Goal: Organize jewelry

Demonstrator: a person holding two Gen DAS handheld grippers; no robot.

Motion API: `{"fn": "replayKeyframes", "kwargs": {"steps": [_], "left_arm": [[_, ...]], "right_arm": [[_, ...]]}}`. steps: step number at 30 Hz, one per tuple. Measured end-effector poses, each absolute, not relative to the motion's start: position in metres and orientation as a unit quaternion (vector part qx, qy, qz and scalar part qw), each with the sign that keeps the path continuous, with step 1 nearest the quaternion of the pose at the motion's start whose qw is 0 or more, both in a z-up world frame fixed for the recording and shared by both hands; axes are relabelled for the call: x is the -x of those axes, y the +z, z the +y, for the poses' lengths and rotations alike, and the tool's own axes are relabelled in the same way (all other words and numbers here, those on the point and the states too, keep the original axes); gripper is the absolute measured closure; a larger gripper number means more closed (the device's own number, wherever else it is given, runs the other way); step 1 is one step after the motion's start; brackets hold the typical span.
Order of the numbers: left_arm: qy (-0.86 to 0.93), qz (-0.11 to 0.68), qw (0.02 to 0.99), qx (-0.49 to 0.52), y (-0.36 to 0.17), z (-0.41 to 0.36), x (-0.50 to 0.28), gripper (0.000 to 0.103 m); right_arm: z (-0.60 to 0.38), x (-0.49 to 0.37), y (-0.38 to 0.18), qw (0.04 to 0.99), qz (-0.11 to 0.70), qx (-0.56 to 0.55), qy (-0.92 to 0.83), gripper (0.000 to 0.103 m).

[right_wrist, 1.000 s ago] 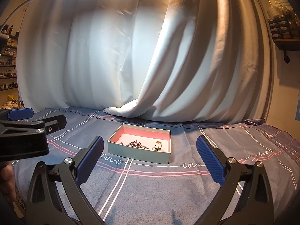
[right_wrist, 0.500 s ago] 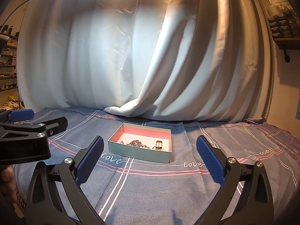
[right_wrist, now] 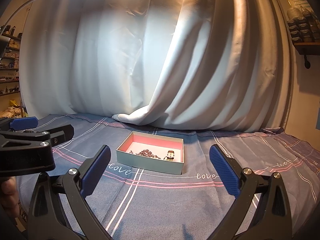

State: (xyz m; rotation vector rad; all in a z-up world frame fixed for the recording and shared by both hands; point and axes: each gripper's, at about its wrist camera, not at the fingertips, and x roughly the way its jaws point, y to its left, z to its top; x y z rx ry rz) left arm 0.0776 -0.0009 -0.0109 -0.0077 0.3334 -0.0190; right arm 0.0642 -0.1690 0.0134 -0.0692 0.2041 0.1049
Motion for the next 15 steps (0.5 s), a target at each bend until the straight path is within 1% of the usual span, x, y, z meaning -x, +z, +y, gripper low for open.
{"fn": "replayKeyframes", "kwargs": {"steps": [15], "left_arm": [[0.003, 0.171, 0.985, -0.001, -0.0109, -0.0015, -0.0786, 0.006]], "right_arm": [[-0.1659, -0.0645, 0.0146, 0.992, 0.104, 0.036, 0.053, 0.006]]}}
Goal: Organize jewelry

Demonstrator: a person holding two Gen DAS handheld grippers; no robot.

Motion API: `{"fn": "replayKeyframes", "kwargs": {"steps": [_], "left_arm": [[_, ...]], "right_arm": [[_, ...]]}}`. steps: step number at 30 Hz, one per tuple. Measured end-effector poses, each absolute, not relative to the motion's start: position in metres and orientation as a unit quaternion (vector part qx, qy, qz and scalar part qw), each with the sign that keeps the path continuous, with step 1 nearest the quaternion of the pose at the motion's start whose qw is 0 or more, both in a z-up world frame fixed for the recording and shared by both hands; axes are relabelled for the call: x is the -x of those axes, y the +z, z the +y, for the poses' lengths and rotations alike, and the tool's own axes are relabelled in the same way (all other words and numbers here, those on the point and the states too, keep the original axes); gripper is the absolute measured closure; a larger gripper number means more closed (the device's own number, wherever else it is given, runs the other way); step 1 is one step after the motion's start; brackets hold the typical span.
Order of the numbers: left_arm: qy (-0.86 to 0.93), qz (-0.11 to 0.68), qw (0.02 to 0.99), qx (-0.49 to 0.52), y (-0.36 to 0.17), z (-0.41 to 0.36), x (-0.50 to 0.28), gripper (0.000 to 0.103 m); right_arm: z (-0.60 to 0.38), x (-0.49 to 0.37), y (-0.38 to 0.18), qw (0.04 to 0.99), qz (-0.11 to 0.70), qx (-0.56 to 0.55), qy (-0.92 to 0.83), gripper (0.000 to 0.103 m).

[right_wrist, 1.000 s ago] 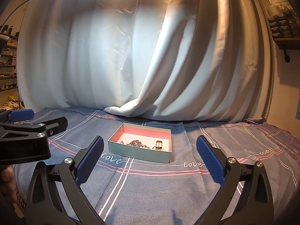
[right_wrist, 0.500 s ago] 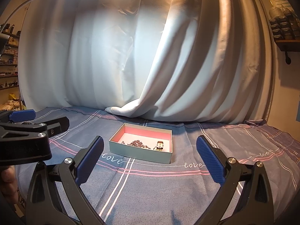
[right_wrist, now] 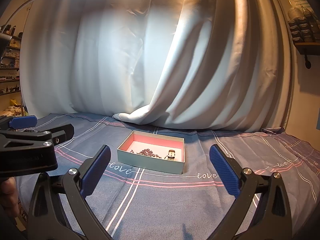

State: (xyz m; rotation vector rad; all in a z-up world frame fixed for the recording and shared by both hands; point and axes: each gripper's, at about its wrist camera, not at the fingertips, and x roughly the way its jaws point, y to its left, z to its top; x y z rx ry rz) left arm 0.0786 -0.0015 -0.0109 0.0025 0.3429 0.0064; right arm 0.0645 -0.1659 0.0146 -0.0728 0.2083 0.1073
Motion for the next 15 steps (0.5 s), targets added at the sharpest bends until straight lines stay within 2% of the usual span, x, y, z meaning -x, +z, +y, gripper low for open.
{"fn": "replayKeyframes", "kwargs": {"steps": [15], "left_arm": [[0.001, 0.172, 0.985, -0.005, -0.0113, -0.0026, -0.0775, 0.006]], "right_arm": [[-0.1653, -0.0645, 0.0142, 0.992, 0.107, 0.036, 0.054, 0.006]]}}
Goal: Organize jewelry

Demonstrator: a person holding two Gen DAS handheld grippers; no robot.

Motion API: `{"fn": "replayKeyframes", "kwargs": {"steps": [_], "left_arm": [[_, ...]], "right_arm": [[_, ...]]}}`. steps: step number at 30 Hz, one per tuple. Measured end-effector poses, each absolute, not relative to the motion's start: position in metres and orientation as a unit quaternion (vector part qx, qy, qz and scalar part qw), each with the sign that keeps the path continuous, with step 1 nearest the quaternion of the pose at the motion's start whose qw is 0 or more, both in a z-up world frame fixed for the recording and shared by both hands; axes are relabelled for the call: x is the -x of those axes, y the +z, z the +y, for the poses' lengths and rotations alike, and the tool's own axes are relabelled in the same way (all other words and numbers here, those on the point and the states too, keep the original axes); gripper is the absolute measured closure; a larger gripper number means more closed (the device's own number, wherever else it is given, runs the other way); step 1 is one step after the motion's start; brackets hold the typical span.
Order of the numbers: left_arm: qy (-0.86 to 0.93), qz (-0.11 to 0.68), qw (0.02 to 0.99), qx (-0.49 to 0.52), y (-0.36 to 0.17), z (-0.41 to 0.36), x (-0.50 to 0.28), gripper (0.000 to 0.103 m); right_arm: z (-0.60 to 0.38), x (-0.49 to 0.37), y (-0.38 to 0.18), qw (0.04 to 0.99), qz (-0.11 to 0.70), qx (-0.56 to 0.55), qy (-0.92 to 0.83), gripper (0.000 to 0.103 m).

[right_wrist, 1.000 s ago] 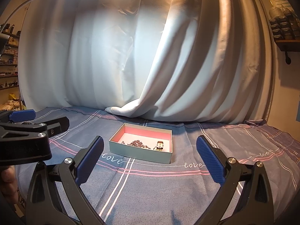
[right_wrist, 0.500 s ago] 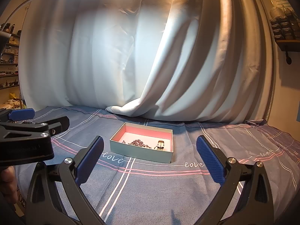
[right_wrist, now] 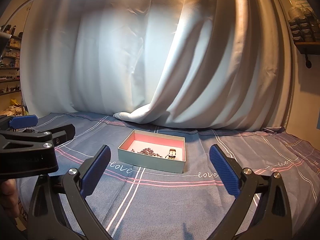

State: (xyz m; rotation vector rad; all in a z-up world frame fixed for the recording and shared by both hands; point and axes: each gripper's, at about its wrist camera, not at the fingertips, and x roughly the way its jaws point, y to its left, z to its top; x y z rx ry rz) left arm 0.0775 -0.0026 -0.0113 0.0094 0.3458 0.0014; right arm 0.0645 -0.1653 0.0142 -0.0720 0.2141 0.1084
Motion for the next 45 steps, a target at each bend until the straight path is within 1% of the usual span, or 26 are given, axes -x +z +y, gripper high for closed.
{"fn": "replayKeyframes", "kwargs": {"steps": [27, 31, 45], "left_arm": [[-0.003, 0.167, 0.986, -0.005, -0.0105, -0.0038, -0.0745, 0.006], [0.001, 0.180, 0.984, -0.005, -0.0122, -0.0033, -0.0794, 0.006], [-0.001, 0.184, 0.983, -0.006, -0.0131, -0.0042, -0.0812, 0.006]], "right_arm": [[-0.1635, -0.0658, 0.0132, 0.992, 0.107, 0.039, 0.057, 0.006], [-0.1635, -0.0663, 0.0123, 0.992, 0.110, 0.038, 0.057, 0.006], [-0.1645, -0.0673, 0.0108, 0.991, 0.113, 0.036, 0.057, 0.006]]}}
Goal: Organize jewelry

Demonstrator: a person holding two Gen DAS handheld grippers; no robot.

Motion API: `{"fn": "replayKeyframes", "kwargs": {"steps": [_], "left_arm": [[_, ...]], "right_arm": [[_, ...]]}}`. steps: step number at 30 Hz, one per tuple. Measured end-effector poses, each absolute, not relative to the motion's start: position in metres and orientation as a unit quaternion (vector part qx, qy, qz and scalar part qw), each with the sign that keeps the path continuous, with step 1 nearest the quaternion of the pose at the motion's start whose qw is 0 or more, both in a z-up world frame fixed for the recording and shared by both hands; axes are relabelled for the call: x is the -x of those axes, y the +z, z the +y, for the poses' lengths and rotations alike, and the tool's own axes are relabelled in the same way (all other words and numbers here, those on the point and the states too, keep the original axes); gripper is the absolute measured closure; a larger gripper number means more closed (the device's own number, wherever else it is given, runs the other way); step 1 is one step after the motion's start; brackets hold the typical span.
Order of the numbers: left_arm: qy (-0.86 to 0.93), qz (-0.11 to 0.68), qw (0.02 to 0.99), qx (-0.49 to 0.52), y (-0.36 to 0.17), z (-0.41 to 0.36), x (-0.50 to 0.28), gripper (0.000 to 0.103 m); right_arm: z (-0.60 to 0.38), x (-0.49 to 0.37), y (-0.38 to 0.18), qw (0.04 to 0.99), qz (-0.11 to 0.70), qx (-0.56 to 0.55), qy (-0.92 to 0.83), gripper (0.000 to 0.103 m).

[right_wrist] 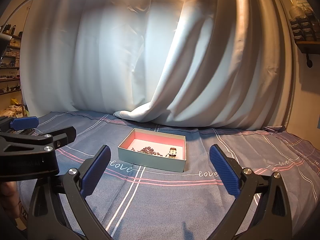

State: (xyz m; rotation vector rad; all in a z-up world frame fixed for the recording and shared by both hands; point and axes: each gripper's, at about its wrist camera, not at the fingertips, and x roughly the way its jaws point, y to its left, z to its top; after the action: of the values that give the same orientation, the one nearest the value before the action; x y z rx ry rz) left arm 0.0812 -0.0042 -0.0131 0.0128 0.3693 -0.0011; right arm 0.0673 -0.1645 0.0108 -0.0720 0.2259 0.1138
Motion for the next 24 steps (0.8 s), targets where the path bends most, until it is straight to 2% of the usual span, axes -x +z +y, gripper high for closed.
{"fn": "replayKeyframes", "kwargs": {"steps": [24], "left_arm": [[-0.004, 0.184, 0.983, -0.005, -0.0135, -0.0047, -0.0792, 0.006]], "right_arm": [[-0.1646, -0.0665, 0.0102, 0.991, 0.114, 0.036, 0.058, 0.006]]}}
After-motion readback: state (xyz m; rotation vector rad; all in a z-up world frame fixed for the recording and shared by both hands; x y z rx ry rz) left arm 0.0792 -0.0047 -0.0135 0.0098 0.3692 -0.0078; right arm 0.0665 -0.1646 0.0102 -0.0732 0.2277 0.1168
